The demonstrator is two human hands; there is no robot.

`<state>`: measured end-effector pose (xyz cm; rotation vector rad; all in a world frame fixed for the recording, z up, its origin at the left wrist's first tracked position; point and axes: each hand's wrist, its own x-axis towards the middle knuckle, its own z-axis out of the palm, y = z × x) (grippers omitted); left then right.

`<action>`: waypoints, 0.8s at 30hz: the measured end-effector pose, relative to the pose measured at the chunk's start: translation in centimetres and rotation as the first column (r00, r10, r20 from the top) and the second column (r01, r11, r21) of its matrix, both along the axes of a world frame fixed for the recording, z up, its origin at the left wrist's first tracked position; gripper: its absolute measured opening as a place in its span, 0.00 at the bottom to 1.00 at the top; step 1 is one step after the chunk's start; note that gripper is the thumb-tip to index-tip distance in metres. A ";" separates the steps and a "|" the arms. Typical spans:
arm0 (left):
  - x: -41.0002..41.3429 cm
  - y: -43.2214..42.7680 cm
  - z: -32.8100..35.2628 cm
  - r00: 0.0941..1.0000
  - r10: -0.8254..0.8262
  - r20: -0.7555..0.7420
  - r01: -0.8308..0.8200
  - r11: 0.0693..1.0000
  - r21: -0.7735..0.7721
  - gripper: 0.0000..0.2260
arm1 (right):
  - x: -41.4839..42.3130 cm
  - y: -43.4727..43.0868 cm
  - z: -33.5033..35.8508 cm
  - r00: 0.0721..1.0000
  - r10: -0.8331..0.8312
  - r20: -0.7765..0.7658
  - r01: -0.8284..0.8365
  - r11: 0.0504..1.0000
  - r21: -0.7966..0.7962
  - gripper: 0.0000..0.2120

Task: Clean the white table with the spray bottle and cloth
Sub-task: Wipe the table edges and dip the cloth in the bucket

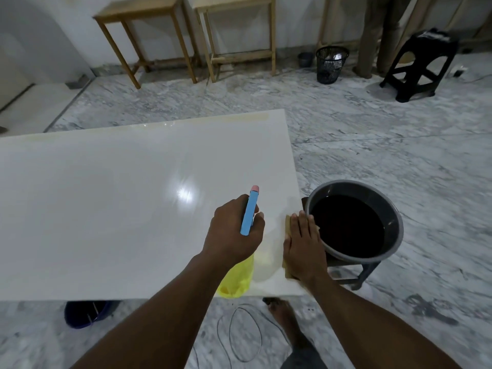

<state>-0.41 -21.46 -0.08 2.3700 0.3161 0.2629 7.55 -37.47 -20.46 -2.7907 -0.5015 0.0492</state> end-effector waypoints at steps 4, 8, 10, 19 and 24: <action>-3.3 -1.6 0.1 1.000 -0.009 -0.001 0.009 1.000 0.002 0.06 | -3.1 -1.4 -0.7 1.000 0.000 -0.023 0.000 1.000 -0.013 0.31; -4.9 -2.8 0.3 1.000 -0.030 0.007 0.030 1.000 0.008 0.06 | -4.9 -2.3 -1.6 0.995 0.029 -0.094 -0.032 0.999 -0.030 0.33; -5.2 -3.2 0.4 1.000 -0.030 0.004 0.030 0.999 0.011 0.06 | -6.3 -2.9 -2.0 0.993 0.028 -0.117 -0.028 1.000 0.001 0.33; -4.0 -4.0 0.7 0.996 -0.051 -0.075 0.050 0.999 -0.009 0.05 | -4.9 -4.7 9.9 0.785 -0.234 -0.573 0.586 0.580 0.566 0.14; -0.5 -2.8 0.5 0.984 -0.106 -0.143 0.106 0.994 -0.009 0.06 | 2.3 -4.2 13.9 0.418 0.327 -0.848 0.906 -0.217 0.363 0.26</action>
